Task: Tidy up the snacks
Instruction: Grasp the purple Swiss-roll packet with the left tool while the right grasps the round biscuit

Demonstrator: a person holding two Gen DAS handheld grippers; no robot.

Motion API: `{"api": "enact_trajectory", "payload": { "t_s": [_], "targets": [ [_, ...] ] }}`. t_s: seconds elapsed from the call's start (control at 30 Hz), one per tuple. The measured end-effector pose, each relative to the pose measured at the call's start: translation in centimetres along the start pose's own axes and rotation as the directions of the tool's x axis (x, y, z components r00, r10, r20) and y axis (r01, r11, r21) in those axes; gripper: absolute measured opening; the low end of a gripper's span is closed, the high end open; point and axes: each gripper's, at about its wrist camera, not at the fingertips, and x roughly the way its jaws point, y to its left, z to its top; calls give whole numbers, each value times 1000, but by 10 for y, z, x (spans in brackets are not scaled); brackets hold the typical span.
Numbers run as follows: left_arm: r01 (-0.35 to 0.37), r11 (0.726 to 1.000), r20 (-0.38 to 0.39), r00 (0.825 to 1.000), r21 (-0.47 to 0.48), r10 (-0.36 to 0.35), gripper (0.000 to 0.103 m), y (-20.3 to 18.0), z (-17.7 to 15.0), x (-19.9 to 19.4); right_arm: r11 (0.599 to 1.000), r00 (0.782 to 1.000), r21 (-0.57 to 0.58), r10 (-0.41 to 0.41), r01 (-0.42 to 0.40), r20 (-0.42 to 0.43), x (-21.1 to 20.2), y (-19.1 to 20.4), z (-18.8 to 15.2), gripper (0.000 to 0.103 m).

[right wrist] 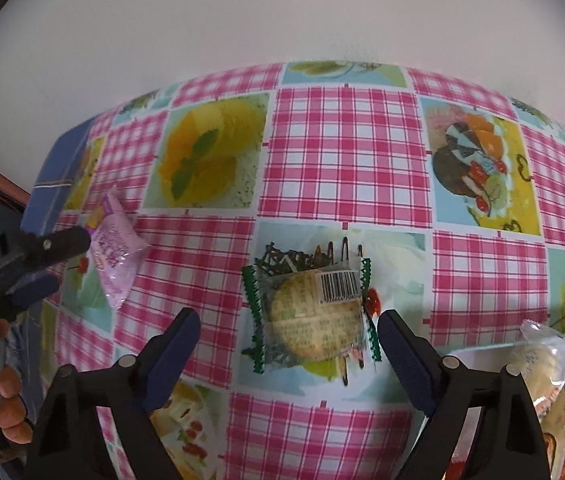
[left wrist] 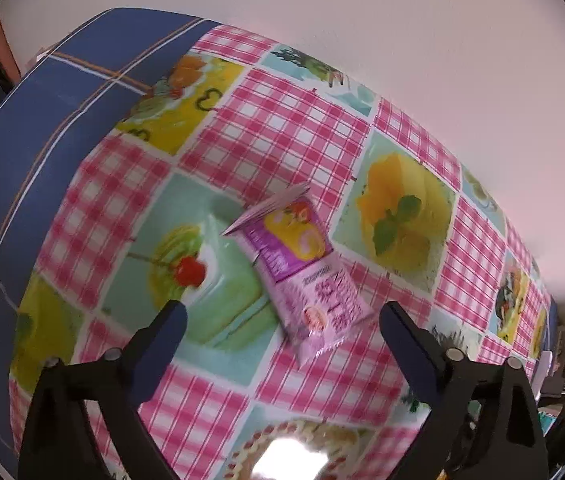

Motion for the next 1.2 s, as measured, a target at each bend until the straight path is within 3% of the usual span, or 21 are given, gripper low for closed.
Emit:
{"api": "enact_trajectory", "payload": {
  "t_s": [0.13, 0.23, 0.3, 0.43, 0.87, 1.2],
  "targets": [
    [-8, 1000, -16, 1000, 0, 8, 87, -7, 8, 16, 999, 999, -20, -37, 37, -17, 12, 1, 4, 84],
    [-5, 1000, -29, 1000, -7, 5, 86, -10, 11, 28, 998, 998, -29, -65, 64, -14, 18, 0, 6, 79],
    [-8, 1000, -37, 999, -12, 7, 76, -12, 10, 35, 998, 998, -25, -65, 65, -18, 21, -2, 7, 76],
    [-62, 998, -10, 998, 31, 62, 44, -21, 7, 38, 997, 997, -20, -78, 78, -19, 22, -6, 8, 68],
    [-47, 998, -10, 999, -40, 47, 39, -9, -37, 20, 994, 994, -23, -107, 107, 9, 8, -3, -6, 55],
    [20, 994, 38, 999, -112, -16, 39, -8, -114, -17, 996, 997, -30, -80, 80, 3, -17, 7, -40, 55]
  ]
}}
